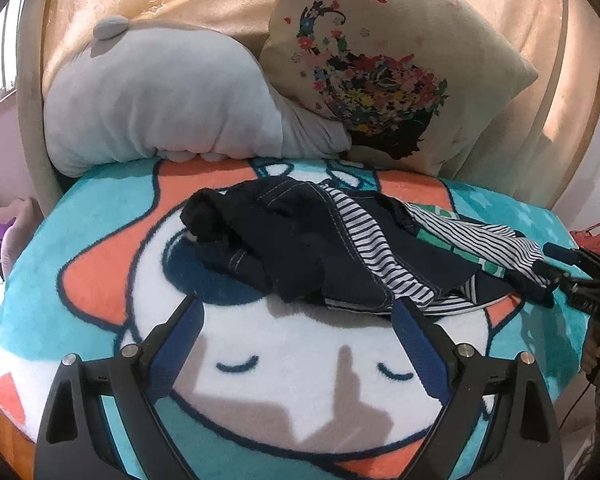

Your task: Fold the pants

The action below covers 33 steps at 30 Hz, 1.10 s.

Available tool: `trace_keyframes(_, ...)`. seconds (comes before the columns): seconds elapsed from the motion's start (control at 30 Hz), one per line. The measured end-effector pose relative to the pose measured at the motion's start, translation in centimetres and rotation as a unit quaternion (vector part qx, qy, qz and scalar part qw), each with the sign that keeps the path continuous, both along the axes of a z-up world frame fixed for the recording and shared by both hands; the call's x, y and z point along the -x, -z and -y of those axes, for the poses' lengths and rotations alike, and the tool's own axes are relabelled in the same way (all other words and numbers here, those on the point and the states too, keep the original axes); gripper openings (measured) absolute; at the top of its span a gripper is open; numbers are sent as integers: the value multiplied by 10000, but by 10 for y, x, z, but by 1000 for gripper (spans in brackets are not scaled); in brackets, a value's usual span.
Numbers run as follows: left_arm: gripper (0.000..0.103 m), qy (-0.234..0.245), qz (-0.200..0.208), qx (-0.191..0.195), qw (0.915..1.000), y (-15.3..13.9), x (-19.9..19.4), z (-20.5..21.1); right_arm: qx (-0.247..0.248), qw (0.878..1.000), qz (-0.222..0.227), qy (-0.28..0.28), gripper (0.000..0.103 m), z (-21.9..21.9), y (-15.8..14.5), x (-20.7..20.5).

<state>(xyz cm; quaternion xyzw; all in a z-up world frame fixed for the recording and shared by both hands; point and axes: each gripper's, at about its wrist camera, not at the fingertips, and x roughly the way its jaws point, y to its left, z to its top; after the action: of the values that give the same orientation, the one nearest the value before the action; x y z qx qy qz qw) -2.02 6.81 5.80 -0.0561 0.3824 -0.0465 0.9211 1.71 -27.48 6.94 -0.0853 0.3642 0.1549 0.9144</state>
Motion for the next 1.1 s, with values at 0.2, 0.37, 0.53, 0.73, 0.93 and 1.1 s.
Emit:
trace_keyframes(0.2, 94, -57, -84, 91, 9999, 5, -7, -5, 696, 9969, -356, -115, 6, -10, 23, -5)
trace_keyframes(0.37, 94, -73, -66, 165, 9998, 2, -15, -6, 163, 9994, -292, -55, 4, 1, -8, -22)
trace_keyframes(0.53, 94, -119, -104, 277, 9995, 1, -22, -10, -523, 9973, -365, 367, 4, 26, -26, -86)
trace_keyframes(0.73, 94, -306, -65, 215, 9993, -3, -21, -26, -208, 9787, -539, 1968, 7, 65, -3, -149)
trace_keyframes(0.93, 94, -409, -95, 281, 9987, -1, -28, -34, -792, 9947, -416, 505, 59, 27, -23, -64)
trace_keyframes(1.1, 94, -259, -59, 394, 9989, -2, -27, -21, 170, 9994, -278, 65, 59, -11, -7, -18)
